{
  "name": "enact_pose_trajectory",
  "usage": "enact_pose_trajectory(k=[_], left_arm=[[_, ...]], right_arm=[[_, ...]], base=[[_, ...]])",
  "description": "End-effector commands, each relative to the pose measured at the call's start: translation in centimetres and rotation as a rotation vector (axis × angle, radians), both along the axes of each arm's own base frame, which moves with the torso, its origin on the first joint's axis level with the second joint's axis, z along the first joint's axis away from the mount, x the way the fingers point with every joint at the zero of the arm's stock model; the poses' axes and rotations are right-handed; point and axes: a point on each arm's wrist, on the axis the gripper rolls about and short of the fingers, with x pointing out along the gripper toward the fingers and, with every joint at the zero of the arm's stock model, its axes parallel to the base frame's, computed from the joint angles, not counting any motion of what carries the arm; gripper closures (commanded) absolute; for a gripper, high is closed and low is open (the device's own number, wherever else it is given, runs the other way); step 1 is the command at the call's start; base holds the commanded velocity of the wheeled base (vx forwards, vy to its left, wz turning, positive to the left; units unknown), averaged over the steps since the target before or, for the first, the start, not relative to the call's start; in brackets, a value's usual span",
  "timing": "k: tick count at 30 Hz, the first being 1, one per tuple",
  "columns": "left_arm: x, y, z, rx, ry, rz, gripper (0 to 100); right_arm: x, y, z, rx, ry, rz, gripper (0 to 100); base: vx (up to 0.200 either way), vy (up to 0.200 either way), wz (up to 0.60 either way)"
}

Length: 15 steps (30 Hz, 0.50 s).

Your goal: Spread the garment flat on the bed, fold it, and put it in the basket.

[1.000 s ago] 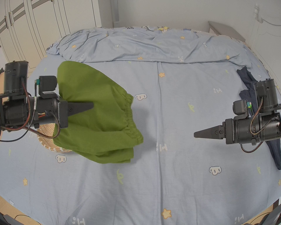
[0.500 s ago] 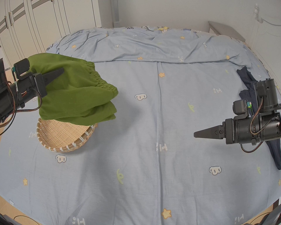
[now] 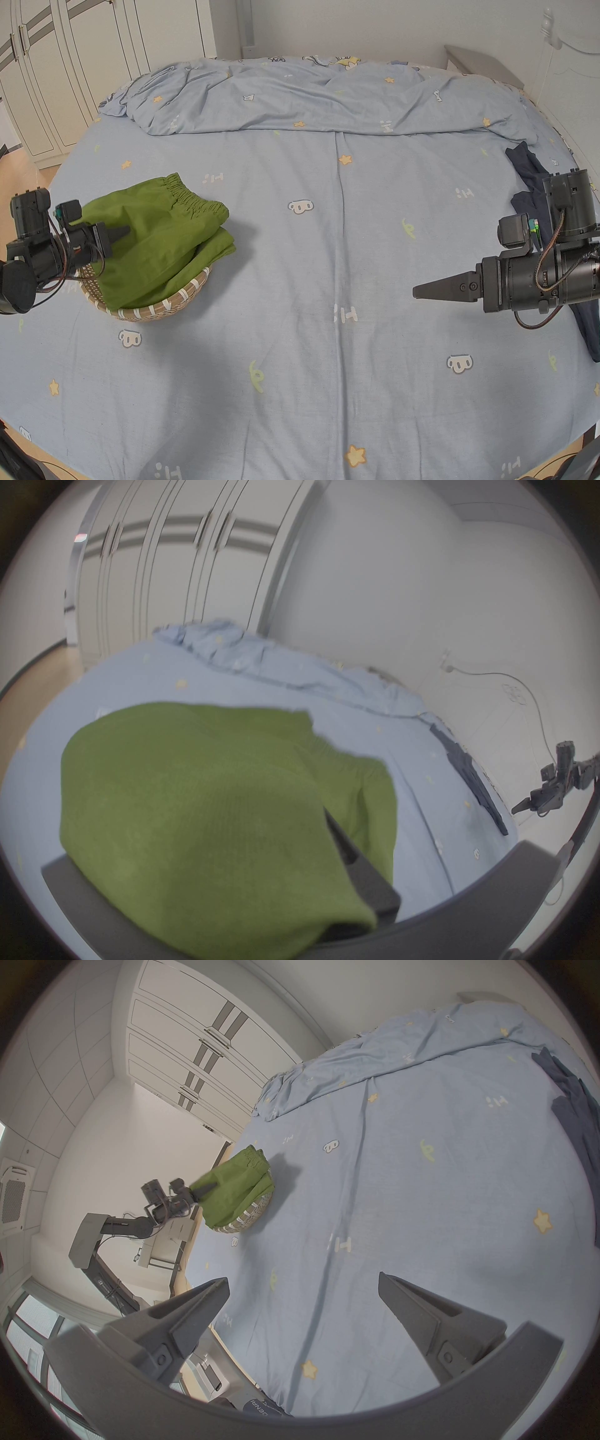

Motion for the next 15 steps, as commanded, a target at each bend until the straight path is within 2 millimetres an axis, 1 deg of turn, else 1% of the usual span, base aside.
enact_pose_trajectory(k=[1,2,3,4,5,8,9,10,12,13,14,15], left_arm=[[-0.2,1.1,-3.1,-0.034,0.171,0.038,100],[-0.2,1.3,-3.7,-0.044,0.221,0.045,100],[-0.2,1.4,-3.9,-0.047,0.232,0.045,100],[0.2,1.5,-4.6,-0.058,0.291,0.05,100],[0.2,1.5,-4.6,-0.058,0.291,0.05,100],[1.4,1.7,-5.1,-0.075,0.365,0.061,100],[1.4,1.7,-5.1,-0.075,0.365,0.061,100],[2.4,1.5,-5.8,-0.081,0.401,0.075,100],[3.3,1.6,-6.6,-0.086,0.424,0.101,100],[3.4,1.6,-6.7,-0.086,0.426,0.103,100],[3.9,1.7,-7.2,-0.083,0.44,0.119,100],[3.9,1.7,-7.2,-0.083,0.44,0.119,100]], right_arm=[[-0.7,0.4,0.2,0.003,-0.006,0.028,0],[-0.8,0.4,0.2,0.002,-0.004,0.03,0],[-0.8,0.5,0.3,0.002,-0.004,0.031,0],[-0.8,0.5,0.2,0.0,0.0,0.033,0],[-0.8,0.5,0.2,0.0,0.0,0.033,0],[-0.8,0.5,0.2,0.0,0.0,0.033,0],[-0.8,0.5,0.2,0.0,0.0,0.033,0],[-0.8,0.5,0.3,0.001,-0.002,0.033,0],[-0.8,0.5,0.2,0.0,0.0,0.033,0],[-0.8,0.5,0.2,0.0,0.0,0.033,0],[-0.8,0.5,0.2,0.0,0.0,0.033,0],[-0.8,0.5,0.2,0.0,0.0,0.033,0]], base=[[0.0,0.0,0.0],[0.0,0.0,0.0],[0.0,0.0,0.0],[0.0,0.0,0.0],[0.0,0.0,0.0],[0.0,0.0,0.0],[0.0,0.0,0.0],[0.0,0.0,0.0],[0.0,0.0,0.0],[0.0,0.0,0.0],[0.0,0.0,0.0],[0.0,0.0,0.0]])
